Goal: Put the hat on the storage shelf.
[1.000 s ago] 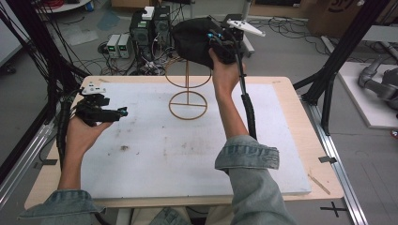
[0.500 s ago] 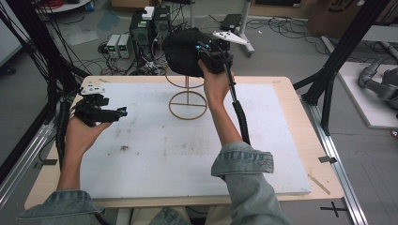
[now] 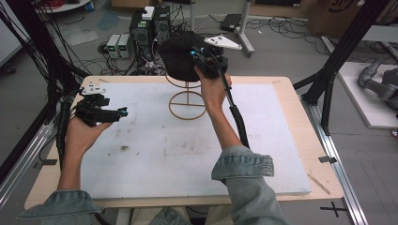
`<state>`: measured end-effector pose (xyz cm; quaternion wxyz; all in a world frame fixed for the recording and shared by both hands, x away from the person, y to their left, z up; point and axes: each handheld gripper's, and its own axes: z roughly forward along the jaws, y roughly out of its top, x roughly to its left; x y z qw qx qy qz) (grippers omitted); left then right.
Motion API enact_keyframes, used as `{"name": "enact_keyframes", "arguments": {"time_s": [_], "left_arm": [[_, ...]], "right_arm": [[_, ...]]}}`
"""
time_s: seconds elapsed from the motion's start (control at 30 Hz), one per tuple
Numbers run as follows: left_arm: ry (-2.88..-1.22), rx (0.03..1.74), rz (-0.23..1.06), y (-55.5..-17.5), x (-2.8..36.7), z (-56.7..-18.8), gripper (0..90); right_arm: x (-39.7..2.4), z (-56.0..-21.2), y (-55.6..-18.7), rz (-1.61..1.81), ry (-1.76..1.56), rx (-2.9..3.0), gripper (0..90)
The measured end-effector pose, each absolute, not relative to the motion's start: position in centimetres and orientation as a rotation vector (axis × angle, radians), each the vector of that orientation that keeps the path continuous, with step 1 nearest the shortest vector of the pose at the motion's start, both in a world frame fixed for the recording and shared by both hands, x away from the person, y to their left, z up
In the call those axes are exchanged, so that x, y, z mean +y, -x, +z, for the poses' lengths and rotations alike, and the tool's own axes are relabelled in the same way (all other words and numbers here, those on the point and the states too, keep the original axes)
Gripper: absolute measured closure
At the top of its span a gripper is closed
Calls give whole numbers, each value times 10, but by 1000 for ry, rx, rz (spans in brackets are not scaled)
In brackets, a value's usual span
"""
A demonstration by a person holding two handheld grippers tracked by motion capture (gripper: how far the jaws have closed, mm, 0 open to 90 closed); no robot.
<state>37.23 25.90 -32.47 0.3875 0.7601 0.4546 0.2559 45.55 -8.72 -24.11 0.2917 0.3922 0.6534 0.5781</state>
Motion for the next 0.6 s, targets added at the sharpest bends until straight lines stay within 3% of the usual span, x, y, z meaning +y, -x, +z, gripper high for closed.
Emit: {"name": "enact_keyframes", "arguments": {"time_s": [0.6], "left_arm": [[-1932, 1159, 646, -373, 258, -325, 244]], "right_arm": [[-88, -266, -453, 1448, -1009, 1788, 900]]}}
